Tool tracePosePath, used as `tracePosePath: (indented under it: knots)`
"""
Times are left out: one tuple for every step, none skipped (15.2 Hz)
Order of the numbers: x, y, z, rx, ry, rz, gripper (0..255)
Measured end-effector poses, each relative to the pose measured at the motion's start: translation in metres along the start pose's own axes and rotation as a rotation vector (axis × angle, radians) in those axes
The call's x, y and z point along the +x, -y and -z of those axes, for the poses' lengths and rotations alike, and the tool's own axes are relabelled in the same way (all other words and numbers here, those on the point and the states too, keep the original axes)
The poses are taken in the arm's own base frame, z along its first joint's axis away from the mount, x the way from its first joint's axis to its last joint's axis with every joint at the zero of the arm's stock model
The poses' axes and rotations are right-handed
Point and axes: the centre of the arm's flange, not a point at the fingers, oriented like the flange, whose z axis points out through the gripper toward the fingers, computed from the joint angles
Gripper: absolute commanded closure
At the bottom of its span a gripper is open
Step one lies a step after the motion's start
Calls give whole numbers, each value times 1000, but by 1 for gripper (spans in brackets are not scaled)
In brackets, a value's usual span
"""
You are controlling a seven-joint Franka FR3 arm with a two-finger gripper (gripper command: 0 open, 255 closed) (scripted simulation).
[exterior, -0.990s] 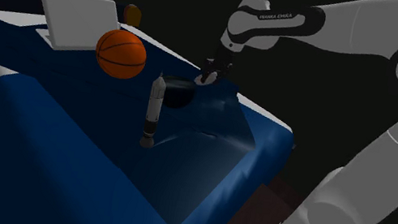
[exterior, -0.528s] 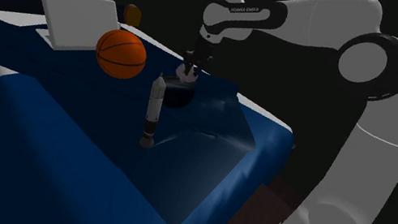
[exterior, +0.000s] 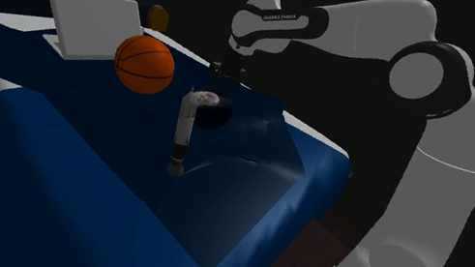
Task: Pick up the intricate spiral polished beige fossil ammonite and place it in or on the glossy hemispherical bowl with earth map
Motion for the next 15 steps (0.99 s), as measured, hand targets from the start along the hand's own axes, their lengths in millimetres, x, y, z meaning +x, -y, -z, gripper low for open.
tracePosePath:
  knots:
    - [-14, 5, -4, 22, -51, -137, 0]
    - [-12, 6, -2, 34, -79, -256, 0]
    - [-13, 6, -3, 30, -65, -263, 0]
    - [-15, 14, -5, 13, -58, -247, 0]
    - [-16, 28, -7, -10, -54, -305, 0]
    - [-15, 44, -10, -35, -51, -424, 0]
    - [-12, 56, -11, -62, -50, -567, 0]
    - [-7, 72, -17, -90, -49, -714, 0]
    - [-2, 87, -20, -116, -50, -865, 0]
    - [2, 93, -26, -132, -52, -955, 0]
    - [3, 97, -31, -141, -54, -1001, 0]
    - [4, 99, -36, -145, -56, -1025, 0]
    - [4, 100, -40, -147, -57, -1038, 0]
    - [5, 100, -45, -148, -57, -1044, 0]
    - [5, 99, -49, -149, -58, -1047, 0]
